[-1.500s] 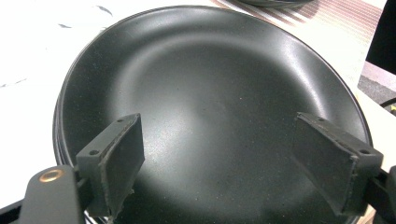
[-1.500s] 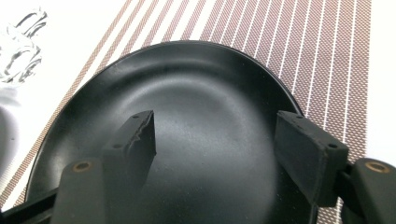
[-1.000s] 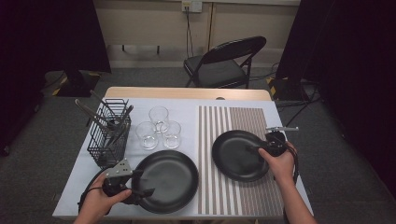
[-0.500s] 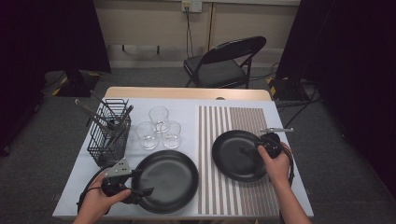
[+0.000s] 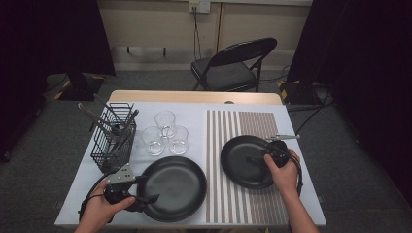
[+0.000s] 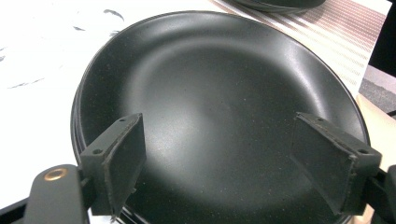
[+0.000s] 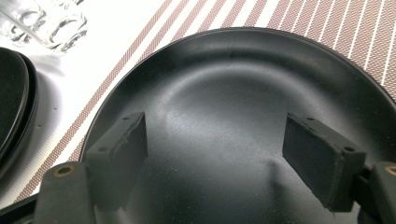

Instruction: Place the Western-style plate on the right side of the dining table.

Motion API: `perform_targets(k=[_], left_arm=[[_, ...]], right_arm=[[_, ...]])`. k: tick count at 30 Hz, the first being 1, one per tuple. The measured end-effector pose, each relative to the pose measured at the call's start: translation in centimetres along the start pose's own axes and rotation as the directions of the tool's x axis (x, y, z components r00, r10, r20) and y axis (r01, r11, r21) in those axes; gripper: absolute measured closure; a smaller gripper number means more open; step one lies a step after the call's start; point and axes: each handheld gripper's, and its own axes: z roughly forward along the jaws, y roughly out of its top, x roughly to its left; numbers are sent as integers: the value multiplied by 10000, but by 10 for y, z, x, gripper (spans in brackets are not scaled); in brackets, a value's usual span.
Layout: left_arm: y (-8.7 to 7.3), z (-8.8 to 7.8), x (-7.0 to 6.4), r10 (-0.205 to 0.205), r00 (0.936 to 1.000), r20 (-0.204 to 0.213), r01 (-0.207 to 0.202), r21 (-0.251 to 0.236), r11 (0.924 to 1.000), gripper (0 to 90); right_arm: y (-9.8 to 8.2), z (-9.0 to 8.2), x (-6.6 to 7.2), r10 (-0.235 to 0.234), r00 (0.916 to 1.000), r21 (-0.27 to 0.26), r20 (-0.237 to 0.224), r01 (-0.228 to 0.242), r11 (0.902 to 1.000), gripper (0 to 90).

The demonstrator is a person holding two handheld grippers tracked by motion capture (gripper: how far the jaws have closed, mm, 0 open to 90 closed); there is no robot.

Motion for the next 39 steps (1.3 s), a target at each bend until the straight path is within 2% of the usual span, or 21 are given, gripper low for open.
perform_targets(k=[1,6,10,13,18,22,29,35,39], left_arm=[[1,-1,1,140,9999,-50,-140,61,9999,182],[1,-1,0,-6,10000,22,6,54,10000,182],[1,-3,0,11,10000,-89,-10,129,9999,182],[1,-4,0,-152,9999,-50,153,81,9999,182],[1,-6,2,-86,9999,-70,87,175,9998,183],[1,-9,3,-175,9997,-190,177,73,9998,182],[2,-14,3,-270,9993,-272,279,334,9991,182],[4,-17,3,-453,9986,-279,470,626,9969,178],[8,-21,4,-472,9978,-456,504,720,9961,172]], right_arm=[[0,1,1,-60,10000,3,9,60,10000,213],[-2,2,5,-221,9997,14,-50,221,9998,213],[-3,3,7,-271,9996,51,-102,271,9996,213],[-4,4,7,-276,9995,76,-160,277,9996,213],[-5,5,9,-350,9991,55,-235,351,9994,213],[-5,6,12,-461,9983,53,-349,464,9989,213],[-6,7,13,-655,9972,108,-368,659,9978,213],[-6,6,14,-642,9959,24,-644,645,9979,213],[-7,5,14,-676,9961,47,-576,679,9977,213]])
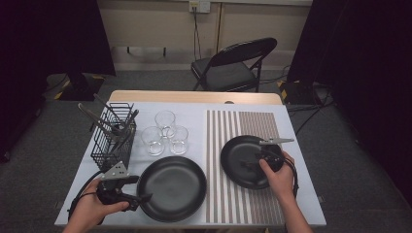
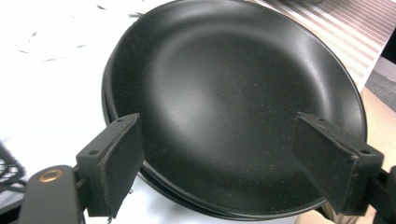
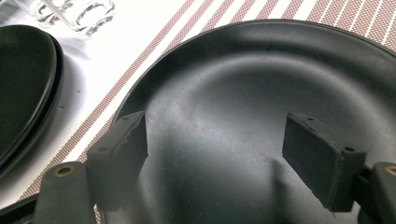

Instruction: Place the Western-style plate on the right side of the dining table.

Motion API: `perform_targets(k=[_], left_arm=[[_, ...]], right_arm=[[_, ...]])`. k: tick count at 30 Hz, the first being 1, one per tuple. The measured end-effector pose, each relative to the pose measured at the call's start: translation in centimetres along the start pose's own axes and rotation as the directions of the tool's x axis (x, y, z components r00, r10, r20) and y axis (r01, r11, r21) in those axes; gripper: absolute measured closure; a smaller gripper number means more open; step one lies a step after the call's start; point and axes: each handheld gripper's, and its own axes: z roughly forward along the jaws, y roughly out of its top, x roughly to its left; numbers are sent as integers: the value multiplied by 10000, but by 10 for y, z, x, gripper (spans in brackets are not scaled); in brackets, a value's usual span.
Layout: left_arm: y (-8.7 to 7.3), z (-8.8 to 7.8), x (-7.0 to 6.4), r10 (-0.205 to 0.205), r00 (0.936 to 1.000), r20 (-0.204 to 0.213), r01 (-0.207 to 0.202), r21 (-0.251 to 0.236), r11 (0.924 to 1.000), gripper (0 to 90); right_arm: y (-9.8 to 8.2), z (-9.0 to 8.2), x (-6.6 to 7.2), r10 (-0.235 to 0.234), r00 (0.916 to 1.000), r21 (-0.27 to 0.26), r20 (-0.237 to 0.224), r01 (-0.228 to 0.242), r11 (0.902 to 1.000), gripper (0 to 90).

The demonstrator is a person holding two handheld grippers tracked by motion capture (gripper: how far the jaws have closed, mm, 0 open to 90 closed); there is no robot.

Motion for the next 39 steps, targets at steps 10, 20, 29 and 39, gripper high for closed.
perform_targets(k=[10,20,29,39], left_arm=[[11,-14,3,-206,9998,-15,206,-14,9998,183],[17,-23,9,-396,9992,-3,396,225,9990,225],[20,-30,12,-514,9987,-29,514,366,9980,231],[23,-38,16,-576,9983,-97,581,541,9968,234]], right_arm=[[0,-1,0,-97,9999,43,-88,98,9999,213],[2,-2,-1,-214,9997,12,-126,214,9998,213],[3,-1,0,-255,9996,48,-149,255,9997,213],[2,-2,-2,-179,9998,54,-131,179,9998,213]])
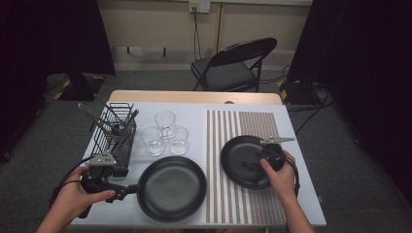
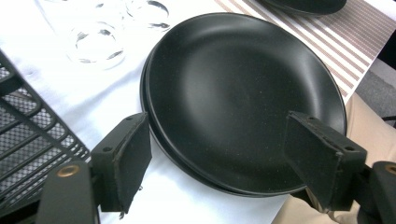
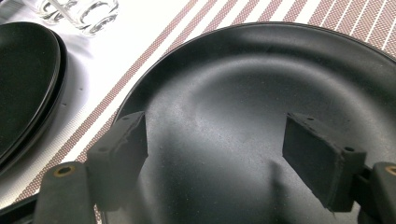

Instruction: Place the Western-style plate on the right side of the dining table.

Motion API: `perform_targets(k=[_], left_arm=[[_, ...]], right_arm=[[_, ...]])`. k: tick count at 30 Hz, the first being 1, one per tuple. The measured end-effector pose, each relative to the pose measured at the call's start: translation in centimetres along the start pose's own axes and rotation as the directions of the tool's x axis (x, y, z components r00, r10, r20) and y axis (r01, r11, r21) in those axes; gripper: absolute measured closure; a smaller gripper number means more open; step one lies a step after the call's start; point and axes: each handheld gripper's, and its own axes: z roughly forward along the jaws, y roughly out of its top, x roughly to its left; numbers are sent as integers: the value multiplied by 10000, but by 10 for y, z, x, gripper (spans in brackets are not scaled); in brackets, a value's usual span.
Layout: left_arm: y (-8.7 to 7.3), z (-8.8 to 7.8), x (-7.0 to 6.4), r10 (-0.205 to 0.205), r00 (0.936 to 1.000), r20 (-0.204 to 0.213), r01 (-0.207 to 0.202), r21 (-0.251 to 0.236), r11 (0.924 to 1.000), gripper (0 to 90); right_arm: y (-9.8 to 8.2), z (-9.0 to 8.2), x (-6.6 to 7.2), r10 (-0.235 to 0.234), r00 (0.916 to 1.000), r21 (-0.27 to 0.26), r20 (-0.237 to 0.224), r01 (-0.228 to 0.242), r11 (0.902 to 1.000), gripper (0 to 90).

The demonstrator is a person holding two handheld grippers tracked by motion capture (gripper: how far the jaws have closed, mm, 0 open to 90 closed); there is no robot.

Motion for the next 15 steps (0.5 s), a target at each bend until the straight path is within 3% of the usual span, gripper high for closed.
perform_targets(k=[8,15], left_arm=[[2,-6,4,-194,9998,-100,194,89,9998,242],[6,-11,7,-123,9998,-139,124,48,9999,243]], right_arm=[[1,0,-1,33,10000,-30,8,-33,10000,213],[0,1,-4,136,9999,-15,8,-136,9999,213]])
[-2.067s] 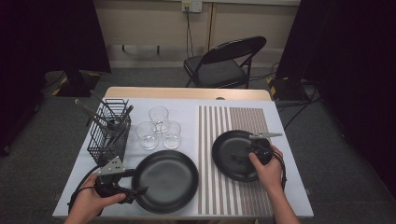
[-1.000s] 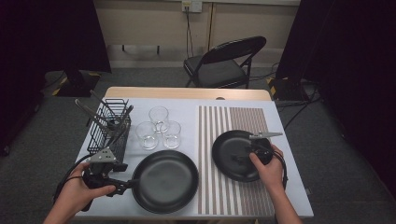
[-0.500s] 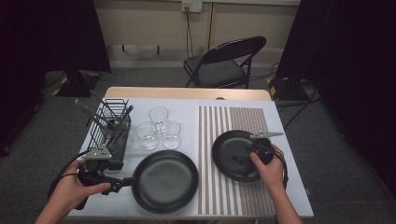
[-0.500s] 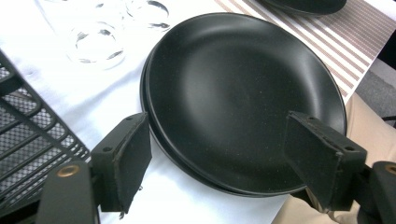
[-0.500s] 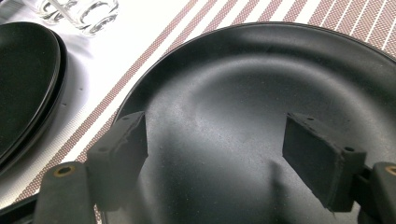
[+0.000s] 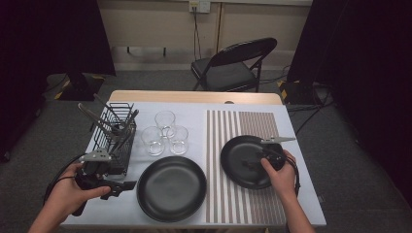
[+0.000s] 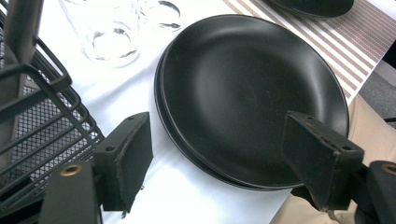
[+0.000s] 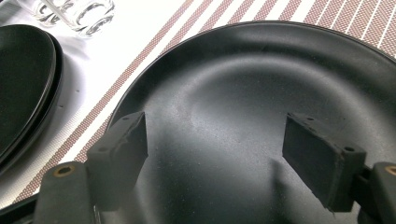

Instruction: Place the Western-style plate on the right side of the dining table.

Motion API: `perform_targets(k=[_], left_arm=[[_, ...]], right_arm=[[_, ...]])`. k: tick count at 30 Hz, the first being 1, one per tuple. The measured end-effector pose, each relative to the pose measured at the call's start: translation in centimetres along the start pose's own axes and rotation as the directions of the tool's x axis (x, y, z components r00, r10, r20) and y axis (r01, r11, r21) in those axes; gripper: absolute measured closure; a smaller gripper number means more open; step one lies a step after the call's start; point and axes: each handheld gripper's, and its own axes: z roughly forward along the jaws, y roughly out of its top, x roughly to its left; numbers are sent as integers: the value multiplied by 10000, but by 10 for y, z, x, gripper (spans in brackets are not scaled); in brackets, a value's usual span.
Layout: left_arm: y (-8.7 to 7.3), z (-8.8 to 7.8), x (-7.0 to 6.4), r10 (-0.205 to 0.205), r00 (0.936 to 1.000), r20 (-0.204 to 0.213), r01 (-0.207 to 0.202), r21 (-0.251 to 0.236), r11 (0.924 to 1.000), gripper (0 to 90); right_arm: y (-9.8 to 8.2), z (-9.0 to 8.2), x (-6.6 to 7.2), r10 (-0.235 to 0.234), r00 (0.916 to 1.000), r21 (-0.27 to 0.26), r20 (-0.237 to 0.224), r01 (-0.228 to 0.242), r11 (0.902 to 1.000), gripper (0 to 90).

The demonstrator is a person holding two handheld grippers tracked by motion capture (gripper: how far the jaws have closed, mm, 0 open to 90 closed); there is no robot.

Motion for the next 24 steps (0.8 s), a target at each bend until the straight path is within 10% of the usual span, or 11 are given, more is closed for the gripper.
perform_targets(k=[24], left_arm=[[20,-11,3,24,9999,-161,-25,-60,10000,256]], right_arm=[[1,-2,3,-105,9999,-35,9,105,9999,213]])
